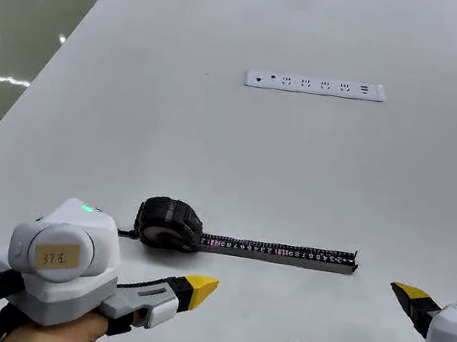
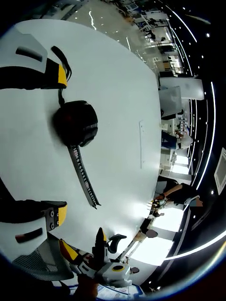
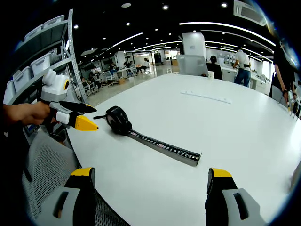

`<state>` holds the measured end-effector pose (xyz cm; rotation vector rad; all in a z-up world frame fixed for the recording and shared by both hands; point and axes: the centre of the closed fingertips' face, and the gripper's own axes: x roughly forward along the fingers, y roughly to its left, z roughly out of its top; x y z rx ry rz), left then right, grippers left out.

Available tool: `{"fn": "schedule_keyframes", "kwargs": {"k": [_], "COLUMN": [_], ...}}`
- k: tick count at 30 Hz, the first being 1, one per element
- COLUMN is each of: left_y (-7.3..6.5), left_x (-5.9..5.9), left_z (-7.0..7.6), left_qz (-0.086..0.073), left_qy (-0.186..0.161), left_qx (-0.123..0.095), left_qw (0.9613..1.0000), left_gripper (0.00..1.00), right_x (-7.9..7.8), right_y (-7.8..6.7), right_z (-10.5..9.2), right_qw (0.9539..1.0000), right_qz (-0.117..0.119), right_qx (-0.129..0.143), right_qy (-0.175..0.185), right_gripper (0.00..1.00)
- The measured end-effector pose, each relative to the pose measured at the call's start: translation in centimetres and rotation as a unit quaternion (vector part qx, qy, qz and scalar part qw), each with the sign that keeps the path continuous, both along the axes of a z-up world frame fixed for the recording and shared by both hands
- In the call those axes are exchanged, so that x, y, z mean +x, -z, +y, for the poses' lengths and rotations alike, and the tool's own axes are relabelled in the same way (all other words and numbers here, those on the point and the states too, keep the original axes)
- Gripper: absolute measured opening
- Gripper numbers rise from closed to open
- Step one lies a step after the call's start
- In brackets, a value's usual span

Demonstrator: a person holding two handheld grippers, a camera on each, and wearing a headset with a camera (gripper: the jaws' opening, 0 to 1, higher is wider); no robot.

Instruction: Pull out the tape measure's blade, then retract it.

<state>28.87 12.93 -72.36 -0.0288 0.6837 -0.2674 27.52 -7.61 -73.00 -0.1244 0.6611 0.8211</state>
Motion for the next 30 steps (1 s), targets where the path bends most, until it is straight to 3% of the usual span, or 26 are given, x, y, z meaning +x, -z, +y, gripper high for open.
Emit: {"fn": "schedule_keyframes", "kwargs": {"k": [5, 14, 30], "left_y": [0.8, 1.4, 2.9], "left_x": [0.6, 1.8, 3.5], "left_z": [0.0, 0.5, 1.1], "left_qz": [0.010, 0.010, 0.024], "left_qy": [-0.007, -0.030, -0.066], "left_qx": [-0.004, -0.004, -0.008], "left_qw": [0.9999, 0.9995, 0.9975], "left_gripper": [0.96, 0.95, 0.89], "right_x": [0.1, 0.8, 2.2], "right_y": [0.1, 0.4, 1.5], "right_z": [0.0, -0.3, -0.3], "right_qw": [1.0000, 0.9998, 0.9982], "right_qz": [0.001, -0.001, 0.000], "right_qx": [-0.002, -0.010, -0.022], "right_qy": [-0.005, -0.018, -0.056], "right_gripper": [0.99, 0.97, 0.89]}}
